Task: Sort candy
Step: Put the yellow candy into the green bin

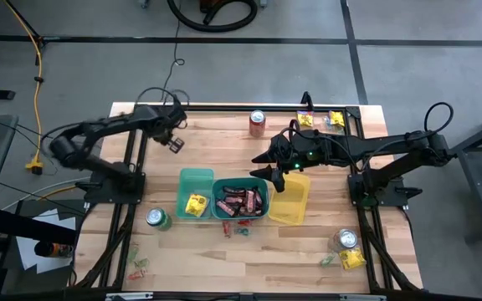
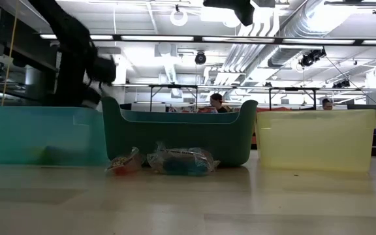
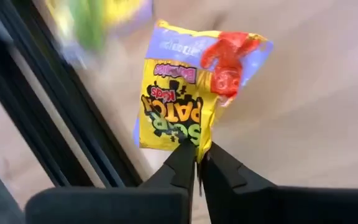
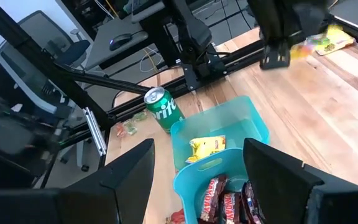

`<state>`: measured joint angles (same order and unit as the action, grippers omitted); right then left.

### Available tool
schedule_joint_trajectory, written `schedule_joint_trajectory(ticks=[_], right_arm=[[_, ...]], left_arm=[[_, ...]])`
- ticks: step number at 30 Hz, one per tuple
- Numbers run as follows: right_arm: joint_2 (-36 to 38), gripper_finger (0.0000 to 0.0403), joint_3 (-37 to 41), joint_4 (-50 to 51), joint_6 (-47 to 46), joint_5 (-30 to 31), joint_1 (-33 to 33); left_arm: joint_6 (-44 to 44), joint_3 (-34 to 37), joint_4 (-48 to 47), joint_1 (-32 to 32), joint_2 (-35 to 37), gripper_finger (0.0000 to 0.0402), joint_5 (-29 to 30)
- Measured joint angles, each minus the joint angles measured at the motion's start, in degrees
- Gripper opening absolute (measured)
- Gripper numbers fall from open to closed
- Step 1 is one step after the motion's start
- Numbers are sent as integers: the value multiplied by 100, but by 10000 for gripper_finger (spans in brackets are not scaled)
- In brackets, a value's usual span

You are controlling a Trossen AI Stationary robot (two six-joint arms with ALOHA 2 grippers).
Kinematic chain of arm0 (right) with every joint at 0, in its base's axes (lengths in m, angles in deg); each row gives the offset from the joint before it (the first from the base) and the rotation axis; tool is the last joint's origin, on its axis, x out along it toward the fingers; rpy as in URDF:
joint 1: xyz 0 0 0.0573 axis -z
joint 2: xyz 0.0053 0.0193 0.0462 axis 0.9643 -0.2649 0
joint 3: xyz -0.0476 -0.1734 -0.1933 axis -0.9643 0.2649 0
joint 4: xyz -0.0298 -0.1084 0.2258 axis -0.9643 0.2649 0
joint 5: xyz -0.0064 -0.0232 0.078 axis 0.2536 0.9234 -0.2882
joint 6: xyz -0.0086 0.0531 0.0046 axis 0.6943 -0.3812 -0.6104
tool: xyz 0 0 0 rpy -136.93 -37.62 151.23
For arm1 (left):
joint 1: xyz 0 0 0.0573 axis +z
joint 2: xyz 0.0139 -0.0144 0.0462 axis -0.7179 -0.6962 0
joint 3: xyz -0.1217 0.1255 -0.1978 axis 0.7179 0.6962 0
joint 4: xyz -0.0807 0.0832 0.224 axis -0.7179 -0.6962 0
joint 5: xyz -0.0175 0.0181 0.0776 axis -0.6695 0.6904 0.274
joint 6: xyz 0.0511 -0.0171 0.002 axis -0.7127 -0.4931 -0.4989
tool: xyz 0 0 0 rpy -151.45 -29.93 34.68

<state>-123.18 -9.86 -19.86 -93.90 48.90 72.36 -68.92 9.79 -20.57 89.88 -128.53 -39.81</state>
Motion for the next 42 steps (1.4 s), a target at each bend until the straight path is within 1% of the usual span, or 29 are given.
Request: schedule_joint_trajectory(ticks=[2, 5, 7, 11, 14, 17, 21, 24, 26, 29, 32, 38, 42], right_arm=[[0, 241, 0, -3, 2, 0, 0], [1, 241, 0, -174, -5, -34, 0], [46, 241, 0, -466, 3, -92, 0], [134, 241, -11, -1153, 69, -4, 15], [182, 241, -11, -1495, 227, 44, 15], [199, 241, -11, -1593, 260, 43, 15], [199, 241, -11, -1558, 256, 42, 15], [199, 241, -9, -1541, 256, 42, 15], [199, 241, -9, -1541, 256, 42, 15], [199, 241, -9, -1529, 256, 42, 15], [199, 241, -9, -1513, 267, 42, 15], [199, 241, -4, -1499, 273, 25, 15], [199, 241, -4, -1498, 273, -72, 15]], left_arm=[[-47, -173, 93, -152, 591, 2, -151], [-61, -318, 495, -477, 1622, 2, -699], [65, -321, 779, -790, 2307, 1, -950], [785, -321, 1189, -1668, 3324, 1, -1180], [1272, -321, 1518, -2581, 3756, 0, -1243], [1456, -321, 1809, -3640, 3832, 0, -1105], [1758, -321, 1955, -5074, 3458, 0, -797], [2060, -317, 1699, -5918, 3175, 0, -640], [2347, -317, 1395, -6296, 3075, 0, -453], [2759, -315, 1046, -6663, 2998, 0, -79], [2844, -315, 990, -6800, 3002, 0, 96], [2850, -316, 963, -6808, 3002, 4, 89], [2936, -315, 926, -6806, 3002, 28, -32]])
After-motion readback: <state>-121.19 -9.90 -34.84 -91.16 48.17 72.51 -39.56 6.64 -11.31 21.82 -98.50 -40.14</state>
